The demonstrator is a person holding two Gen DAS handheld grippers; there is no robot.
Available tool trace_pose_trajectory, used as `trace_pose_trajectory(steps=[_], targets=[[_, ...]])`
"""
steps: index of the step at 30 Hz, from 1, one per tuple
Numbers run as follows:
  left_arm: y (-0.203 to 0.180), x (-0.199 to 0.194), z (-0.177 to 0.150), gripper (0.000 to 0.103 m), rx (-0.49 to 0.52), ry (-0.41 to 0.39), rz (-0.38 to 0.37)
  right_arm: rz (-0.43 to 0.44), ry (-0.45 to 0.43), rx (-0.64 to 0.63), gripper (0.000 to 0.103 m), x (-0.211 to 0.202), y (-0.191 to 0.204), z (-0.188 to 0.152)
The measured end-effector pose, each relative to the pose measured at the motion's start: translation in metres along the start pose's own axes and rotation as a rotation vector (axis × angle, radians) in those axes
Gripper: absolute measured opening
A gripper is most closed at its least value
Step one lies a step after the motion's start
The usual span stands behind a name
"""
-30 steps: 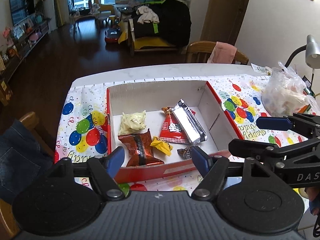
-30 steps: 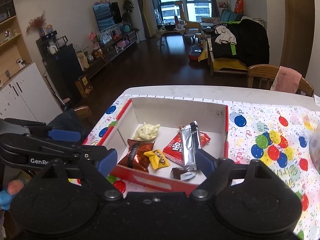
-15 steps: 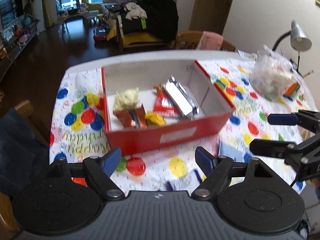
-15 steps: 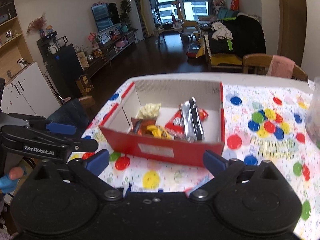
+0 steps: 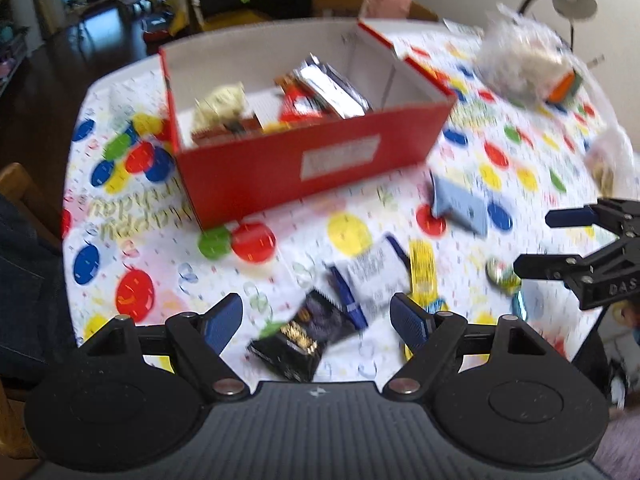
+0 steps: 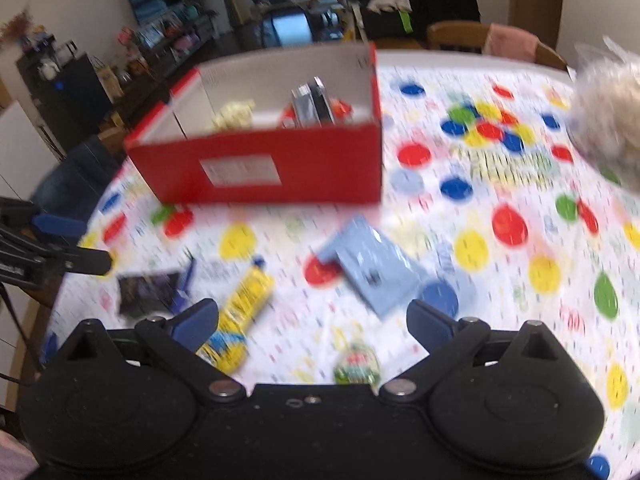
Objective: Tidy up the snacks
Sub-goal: 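Grasp the dark candy packet with the left tool while the right tool grasps the green-wrapped candy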
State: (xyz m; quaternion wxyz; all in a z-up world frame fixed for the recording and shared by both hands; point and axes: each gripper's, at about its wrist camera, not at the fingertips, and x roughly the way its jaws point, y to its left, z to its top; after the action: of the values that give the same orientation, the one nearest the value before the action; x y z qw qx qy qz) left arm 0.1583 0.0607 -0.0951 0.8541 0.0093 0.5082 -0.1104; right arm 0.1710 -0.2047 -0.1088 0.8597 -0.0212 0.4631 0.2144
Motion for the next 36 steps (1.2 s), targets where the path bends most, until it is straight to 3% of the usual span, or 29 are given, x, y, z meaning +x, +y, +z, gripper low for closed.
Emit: trace_pose_trajectory(steps=[5,13,21,29,36], targets=[[0.003,0.022,-0.010,0.081,0.000,0.085,-0.038,-0.020,0.040,-0.020,0.096,0.013,-0.004,-0.018],[0.006,0.048,-0.010,0.081,0.072,0.141,0.012,-0.033,0.077,-0.020,0.088,0.029,-0.015,-0.027],[-0.003,0.064,-0.008,0.081,0.204,0.172,0.039,-0.036,0.096,-0.077,0.072,0.036,-0.012,-0.030],[-0.008,0.073,-0.008,0.080,0.197,0.180,0.034,-0.031,0.105,-0.109,0.052,0.041,-0.011,-0.031],[-0.001,0.073,-0.010,0.061,0.122,0.171,0.040,-0.040,0.097,-0.113,0.039,0.041,-0.013,-0.030]])
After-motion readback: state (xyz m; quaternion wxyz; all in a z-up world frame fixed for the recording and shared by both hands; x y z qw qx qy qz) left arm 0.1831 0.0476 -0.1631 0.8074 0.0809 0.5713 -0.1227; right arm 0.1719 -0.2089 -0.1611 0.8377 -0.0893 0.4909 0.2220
